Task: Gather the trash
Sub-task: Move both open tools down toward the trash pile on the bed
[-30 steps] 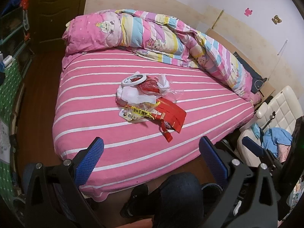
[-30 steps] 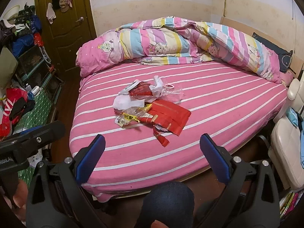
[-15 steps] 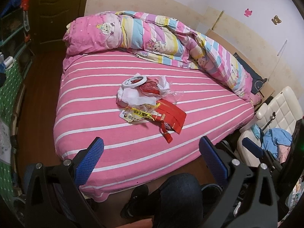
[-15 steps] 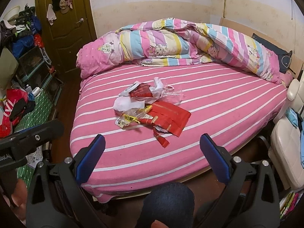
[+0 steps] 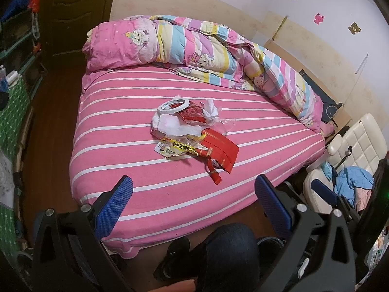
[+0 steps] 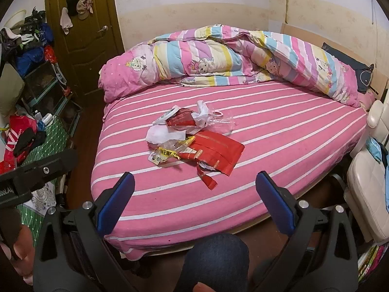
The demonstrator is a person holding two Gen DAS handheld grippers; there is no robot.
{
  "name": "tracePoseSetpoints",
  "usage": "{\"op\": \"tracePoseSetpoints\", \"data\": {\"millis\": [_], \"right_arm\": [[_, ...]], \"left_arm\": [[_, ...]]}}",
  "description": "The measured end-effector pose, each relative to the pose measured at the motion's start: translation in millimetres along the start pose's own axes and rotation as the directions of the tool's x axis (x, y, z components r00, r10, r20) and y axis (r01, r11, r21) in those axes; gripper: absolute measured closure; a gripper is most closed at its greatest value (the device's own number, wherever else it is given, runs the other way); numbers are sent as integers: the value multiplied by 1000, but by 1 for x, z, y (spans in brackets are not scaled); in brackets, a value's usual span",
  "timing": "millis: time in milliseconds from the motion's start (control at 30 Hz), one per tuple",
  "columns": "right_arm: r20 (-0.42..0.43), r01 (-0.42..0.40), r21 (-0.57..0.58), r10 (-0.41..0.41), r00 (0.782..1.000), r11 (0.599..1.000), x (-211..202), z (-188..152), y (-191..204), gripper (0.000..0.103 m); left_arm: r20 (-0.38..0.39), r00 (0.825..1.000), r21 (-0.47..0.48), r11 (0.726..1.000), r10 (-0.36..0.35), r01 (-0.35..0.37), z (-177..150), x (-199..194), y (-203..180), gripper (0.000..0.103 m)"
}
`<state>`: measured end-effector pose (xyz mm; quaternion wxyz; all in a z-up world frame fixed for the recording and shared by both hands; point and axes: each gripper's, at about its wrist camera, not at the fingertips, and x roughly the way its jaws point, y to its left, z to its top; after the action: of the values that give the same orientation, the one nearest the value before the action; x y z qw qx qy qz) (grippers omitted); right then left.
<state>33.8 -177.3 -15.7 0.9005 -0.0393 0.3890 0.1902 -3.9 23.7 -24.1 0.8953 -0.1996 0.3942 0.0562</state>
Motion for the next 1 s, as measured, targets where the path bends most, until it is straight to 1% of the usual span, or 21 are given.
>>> {"op": "tracePoseSetpoints", "data": {"millis": [333,467,667,767,800,900,1000], "right_arm": [[2,-1,0,1,1000,1000,-1,1,1,4],[12,-2,-4,2,1000,1000,-5,2,4,4],[50,8,-34,-6,999,999,-11,2,9,4],[82,9,-48,-5,997,999,-18,0,10,4],[86,4,-49,1,996,999,-20,0,10,4],[82,-45,-28,47,996,999,-27,-1,8,4],[92,-51,-30,53,994,998,-34,-3,8,4]], "left_arm": [[5,1000,-9,1000,-8,9,-4,-1,-1,6],[7,1000,-29,1000,6,-6,-1,-2,3,6],[32,999,-26,1000,7,-6,-1,-9,5,6],[36,999,-28,1000,-1,2,-2,-13,5,6],[37,999,-30,1000,-3,5,-2,-14,6,6],[41,999,-35,999,-21,22,-5,-19,6,6],[47,999,-35,999,-27,29,-8,-25,3,6]]}}
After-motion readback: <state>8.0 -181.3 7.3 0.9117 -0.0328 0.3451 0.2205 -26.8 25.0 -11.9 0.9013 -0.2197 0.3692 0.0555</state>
